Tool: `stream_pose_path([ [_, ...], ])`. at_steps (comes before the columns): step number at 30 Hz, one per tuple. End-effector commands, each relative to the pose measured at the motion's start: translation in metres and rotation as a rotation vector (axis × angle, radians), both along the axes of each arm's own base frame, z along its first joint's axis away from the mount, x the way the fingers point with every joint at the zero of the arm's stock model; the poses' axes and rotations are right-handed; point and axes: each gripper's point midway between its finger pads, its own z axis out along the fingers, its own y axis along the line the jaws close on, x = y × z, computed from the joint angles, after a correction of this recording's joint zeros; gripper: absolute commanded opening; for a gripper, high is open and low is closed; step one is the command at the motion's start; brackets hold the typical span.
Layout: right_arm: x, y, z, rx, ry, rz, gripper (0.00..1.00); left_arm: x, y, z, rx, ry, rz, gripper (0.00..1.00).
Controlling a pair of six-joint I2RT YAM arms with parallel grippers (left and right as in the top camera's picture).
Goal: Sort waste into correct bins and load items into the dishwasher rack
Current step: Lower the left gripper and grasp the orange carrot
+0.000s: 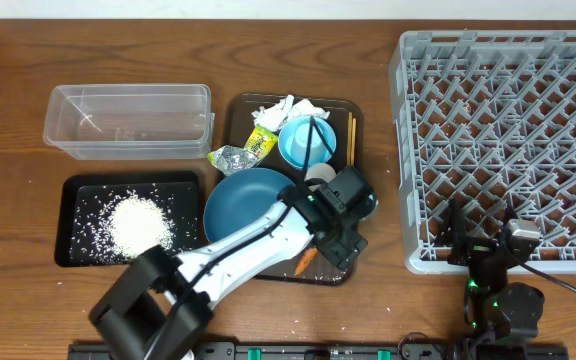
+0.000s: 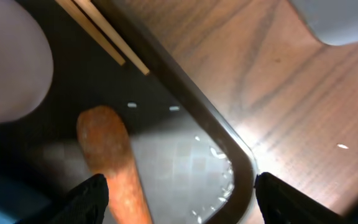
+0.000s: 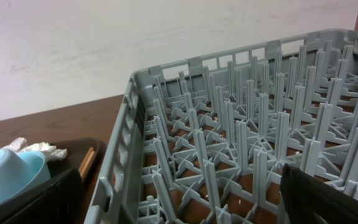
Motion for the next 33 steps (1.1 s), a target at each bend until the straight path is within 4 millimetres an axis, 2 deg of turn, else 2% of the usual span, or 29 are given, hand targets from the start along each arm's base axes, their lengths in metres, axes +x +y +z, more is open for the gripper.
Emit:
stream_pose_path([
  [1, -0.001, -0.004, 0.0, -0.007, -0.001, -0.014, 0.99, 0.008, 0.016, -0.016, 0.094, -0.048, 0.0, 0.78],
  [10, -0.001, -0.004, 0.0, -0.007, -0.001, -0.014, 0.99, 0.009, 0.022, -0.023, 0.133, -0.047, 0.005, 0.78],
  [24, -0.001, -0.004, 0.0, -0.007, -0.001, -0.014, 0.99, -0.013, 0.015, -0.034, 0.172, -0.02, -0.058, 0.78],
  [30, -0.001, -0.004, 0.0, -0.007, -0.001, -0.014, 0.99, 0.004, 0.029, -0.039, 0.254, -0.101, -0.001, 0.78],
  [33, -0.001, -0.004, 0.0, -0.007, -0.001, -0.014, 0.99, 0.006, 0.027, -0.038, 0.246, -0.107, 0.01, 0.78],
])
